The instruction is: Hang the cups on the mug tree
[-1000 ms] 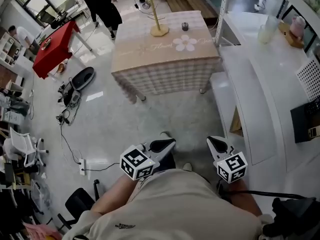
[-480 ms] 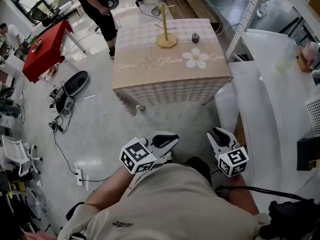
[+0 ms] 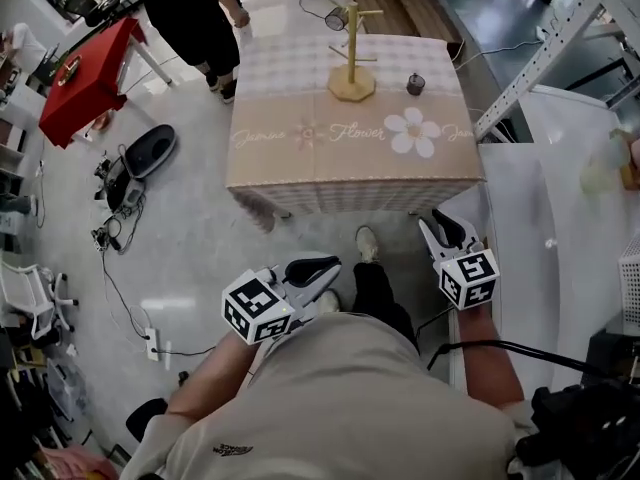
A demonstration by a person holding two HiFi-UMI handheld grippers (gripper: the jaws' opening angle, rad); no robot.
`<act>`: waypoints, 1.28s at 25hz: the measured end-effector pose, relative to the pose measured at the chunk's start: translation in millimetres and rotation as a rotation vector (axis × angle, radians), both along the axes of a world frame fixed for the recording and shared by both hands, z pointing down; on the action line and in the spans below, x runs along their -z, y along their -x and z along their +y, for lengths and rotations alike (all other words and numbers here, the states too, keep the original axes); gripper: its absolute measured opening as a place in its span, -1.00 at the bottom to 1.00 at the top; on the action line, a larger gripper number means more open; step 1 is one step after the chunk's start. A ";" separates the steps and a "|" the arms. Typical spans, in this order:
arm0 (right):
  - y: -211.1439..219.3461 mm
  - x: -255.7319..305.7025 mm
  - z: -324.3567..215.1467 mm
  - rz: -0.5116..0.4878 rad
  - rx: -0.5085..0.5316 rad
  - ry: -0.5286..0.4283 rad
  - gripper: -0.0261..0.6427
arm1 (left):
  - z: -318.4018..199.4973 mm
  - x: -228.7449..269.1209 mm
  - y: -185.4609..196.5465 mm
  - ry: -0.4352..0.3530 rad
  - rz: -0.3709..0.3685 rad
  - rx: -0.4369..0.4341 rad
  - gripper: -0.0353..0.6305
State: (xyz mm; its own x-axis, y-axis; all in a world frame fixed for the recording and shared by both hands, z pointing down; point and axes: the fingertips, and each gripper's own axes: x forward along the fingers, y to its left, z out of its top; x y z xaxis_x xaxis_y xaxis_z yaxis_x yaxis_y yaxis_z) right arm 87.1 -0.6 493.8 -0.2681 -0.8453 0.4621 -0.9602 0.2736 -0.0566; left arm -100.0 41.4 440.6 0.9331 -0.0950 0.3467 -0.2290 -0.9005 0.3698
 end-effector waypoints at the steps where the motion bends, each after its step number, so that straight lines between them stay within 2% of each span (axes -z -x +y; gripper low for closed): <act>1: -9.2 -4.3 -21.2 0.009 0.002 -0.001 -0.52 | -13.2 -0.7 -1.3 -0.001 -0.002 0.021 -0.85; 10: -111.0 -61.6 -222.1 0.005 -0.034 0.059 -0.28 | -133.4 16.9 -39.8 -0.024 -0.036 0.199 -0.85; 16: -159.8 -109.4 -317.9 0.028 -0.062 0.123 -0.11 | -189.2 20.7 -62.4 -0.030 -0.063 0.290 -0.85; 23: -189.4 -163.1 -392.6 0.072 -0.084 0.192 0.01 | -227.2 17.9 -70.3 -0.030 -0.097 0.370 -0.85; 32: -204.7 -208.2 -440.1 0.076 -0.139 0.255 0.04 | -253.8 14.8 -64.7 -0.009 -0.137 0.441 -0.85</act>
